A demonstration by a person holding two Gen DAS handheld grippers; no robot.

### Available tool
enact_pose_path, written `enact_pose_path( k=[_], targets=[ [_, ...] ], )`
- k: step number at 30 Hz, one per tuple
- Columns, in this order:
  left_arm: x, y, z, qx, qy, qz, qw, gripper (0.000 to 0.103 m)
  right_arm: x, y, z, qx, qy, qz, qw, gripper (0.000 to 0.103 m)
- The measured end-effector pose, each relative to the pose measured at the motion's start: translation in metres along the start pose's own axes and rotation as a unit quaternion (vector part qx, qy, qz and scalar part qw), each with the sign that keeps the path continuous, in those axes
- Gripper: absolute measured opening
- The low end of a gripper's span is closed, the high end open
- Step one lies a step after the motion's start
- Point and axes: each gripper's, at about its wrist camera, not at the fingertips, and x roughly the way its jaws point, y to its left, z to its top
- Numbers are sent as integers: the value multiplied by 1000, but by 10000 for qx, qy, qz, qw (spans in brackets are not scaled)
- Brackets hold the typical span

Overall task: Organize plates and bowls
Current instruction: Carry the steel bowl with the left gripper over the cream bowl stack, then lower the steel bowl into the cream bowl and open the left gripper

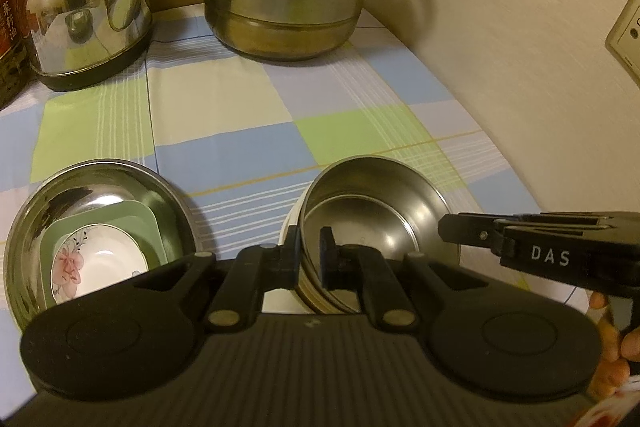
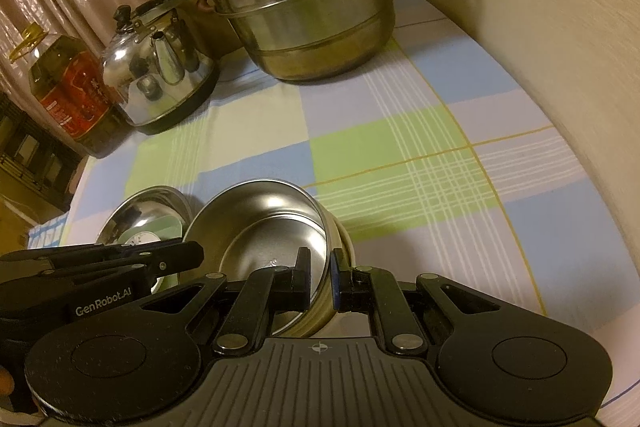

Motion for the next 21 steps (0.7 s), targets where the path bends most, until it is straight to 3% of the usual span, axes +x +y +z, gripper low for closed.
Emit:
enact_pose_path(
  k=[21],
  targets=[
    [-13,-3,-4,15,-107,-2,9999,8,-14,4,-5,37,-176,19,9998,10]
  ],
)
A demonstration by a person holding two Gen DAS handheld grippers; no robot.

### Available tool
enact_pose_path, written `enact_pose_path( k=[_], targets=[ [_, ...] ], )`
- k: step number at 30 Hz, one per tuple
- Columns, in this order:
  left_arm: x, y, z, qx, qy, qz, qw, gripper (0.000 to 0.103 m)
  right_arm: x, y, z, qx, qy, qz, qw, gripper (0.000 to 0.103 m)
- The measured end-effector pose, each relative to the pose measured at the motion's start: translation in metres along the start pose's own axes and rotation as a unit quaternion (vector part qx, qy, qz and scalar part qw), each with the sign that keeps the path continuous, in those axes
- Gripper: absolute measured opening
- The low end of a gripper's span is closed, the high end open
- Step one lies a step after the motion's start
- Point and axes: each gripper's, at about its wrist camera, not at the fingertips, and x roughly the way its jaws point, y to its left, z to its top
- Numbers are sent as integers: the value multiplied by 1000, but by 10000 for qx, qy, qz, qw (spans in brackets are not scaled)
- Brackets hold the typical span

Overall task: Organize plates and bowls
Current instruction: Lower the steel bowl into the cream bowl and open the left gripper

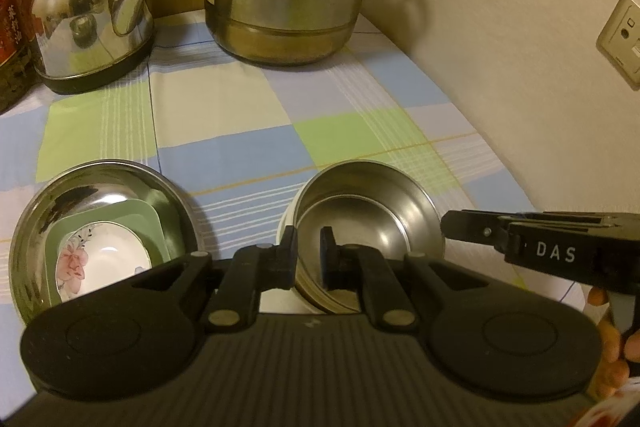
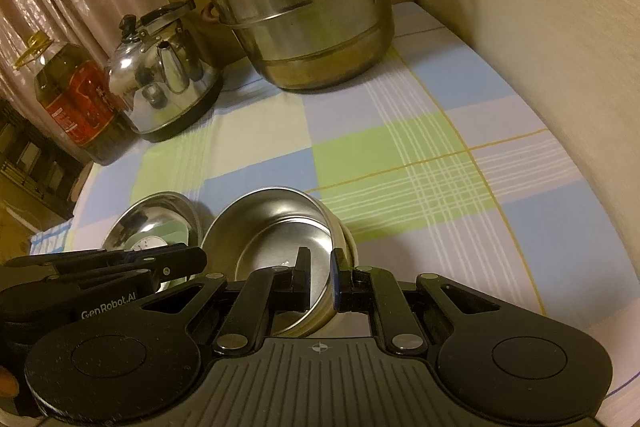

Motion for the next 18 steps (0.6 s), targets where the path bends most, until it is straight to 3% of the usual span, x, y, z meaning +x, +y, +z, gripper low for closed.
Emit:
enact_pose_path(
  k=[12,14,16,18],
  targets=[
    [-41,-7,-11,89,-285,26,9996,9,-23,2,-13,25,-113,114,9999,11],
    [-51,-8,-15,75,-311,33,9995,12,-30,3,-17,7,-158,124,9998,20],
    [-61,-9,-21,59,-336,48,9994,15,-37,3,-22,15,-225,165,9996,51],
    [-72,-9,-27,29,-345,97,9994,15,-47,5,-29,33,-320,216,9993,56]
  ],
)
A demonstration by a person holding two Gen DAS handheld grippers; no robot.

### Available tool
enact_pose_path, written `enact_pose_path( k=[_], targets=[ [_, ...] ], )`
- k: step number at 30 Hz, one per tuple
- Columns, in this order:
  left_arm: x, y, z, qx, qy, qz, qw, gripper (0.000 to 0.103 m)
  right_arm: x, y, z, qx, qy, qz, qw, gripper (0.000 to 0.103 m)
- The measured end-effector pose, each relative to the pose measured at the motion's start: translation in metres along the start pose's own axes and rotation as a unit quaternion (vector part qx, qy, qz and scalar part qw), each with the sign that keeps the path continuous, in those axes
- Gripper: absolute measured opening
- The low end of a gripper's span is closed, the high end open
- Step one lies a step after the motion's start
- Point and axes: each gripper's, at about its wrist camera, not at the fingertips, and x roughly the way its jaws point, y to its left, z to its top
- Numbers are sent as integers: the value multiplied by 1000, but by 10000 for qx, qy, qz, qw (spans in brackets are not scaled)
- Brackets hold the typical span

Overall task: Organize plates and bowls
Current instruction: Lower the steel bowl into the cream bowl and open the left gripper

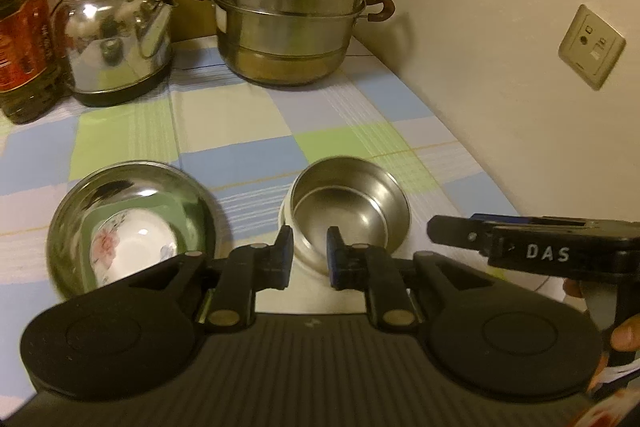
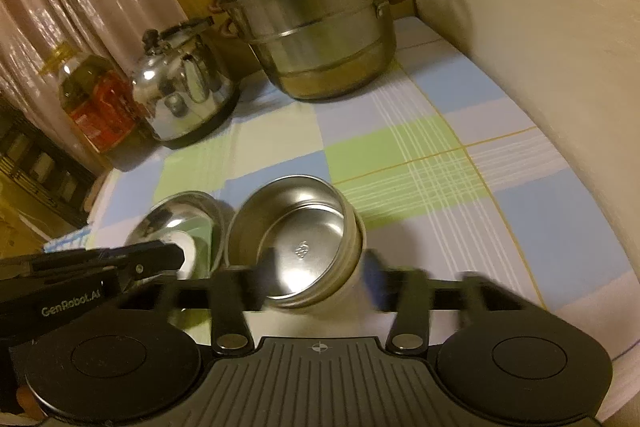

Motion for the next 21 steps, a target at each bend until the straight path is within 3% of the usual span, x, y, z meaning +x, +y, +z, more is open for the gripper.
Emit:
enact_pose_path(
  k=[13,21],
  targets=[
    [-73,-5,-54,-129,-91,337,9993,16,-61,15,-52,-158,6,304,9994,74],
    [-100,-15,-98,-274,38,482,9985,16,-92,19,-84,-338,2,321,9989,76]
  ],
)
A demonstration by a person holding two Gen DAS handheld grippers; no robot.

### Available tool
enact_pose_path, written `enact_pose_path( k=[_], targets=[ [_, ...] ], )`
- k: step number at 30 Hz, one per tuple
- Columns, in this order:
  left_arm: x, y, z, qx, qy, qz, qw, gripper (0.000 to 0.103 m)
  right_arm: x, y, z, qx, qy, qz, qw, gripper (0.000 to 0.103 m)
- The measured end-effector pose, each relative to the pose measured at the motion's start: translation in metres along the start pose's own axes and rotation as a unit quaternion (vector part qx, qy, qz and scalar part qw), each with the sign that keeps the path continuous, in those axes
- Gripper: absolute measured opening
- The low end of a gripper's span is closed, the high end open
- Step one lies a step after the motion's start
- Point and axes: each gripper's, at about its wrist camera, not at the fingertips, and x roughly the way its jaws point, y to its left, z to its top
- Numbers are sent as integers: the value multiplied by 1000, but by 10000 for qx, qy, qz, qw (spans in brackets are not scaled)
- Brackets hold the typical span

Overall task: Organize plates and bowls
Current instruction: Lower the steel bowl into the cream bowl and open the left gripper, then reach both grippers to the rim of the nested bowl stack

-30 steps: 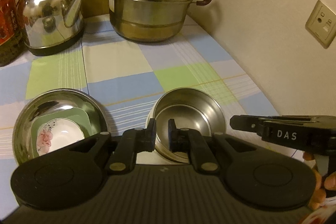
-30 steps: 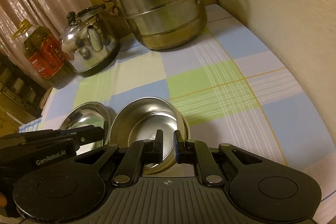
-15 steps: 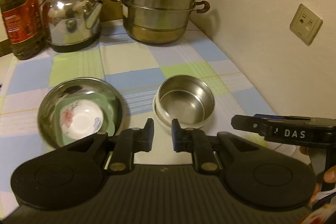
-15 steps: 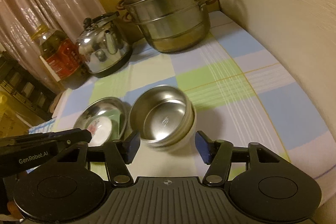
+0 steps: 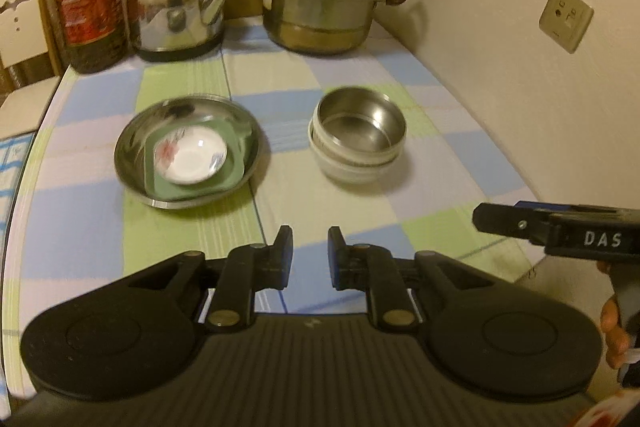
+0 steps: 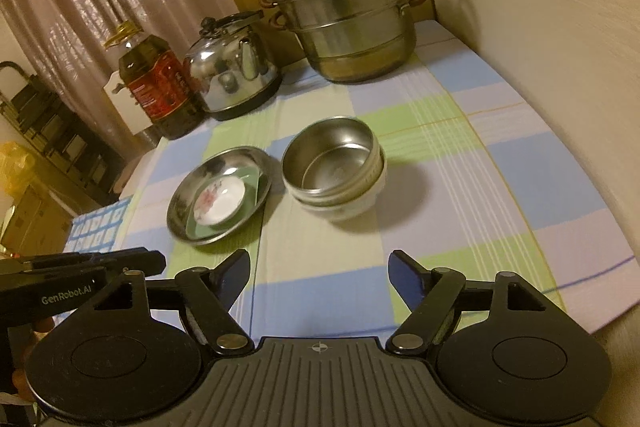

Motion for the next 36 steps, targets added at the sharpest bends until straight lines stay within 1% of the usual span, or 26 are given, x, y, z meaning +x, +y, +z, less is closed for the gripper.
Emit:
enact_pose_path(
  k=[3,10,17,25,36],
  targets=[
    [-5,-3,-14,-67,76,54,9999,16,-8,1,-13,-51,54,-7,10000,76],
    [-14,-8,-38,-189,156,150,9996,16,-16,1,-44,-201,351,-52,9992,76],
    [-23,-16,-55,-231,217,234,9992,16,-22,-4,-63,-320,542,-120,9979,77],
    [-29,-21,-67,-256,272,314,9988,16,-26,-6,-69,-360,592,-93,9976,76],
    [-31,-17,-71,-304,287,367,9985,16,-20,-1,-69,-396,631,-56,9972,76]
  ],
)
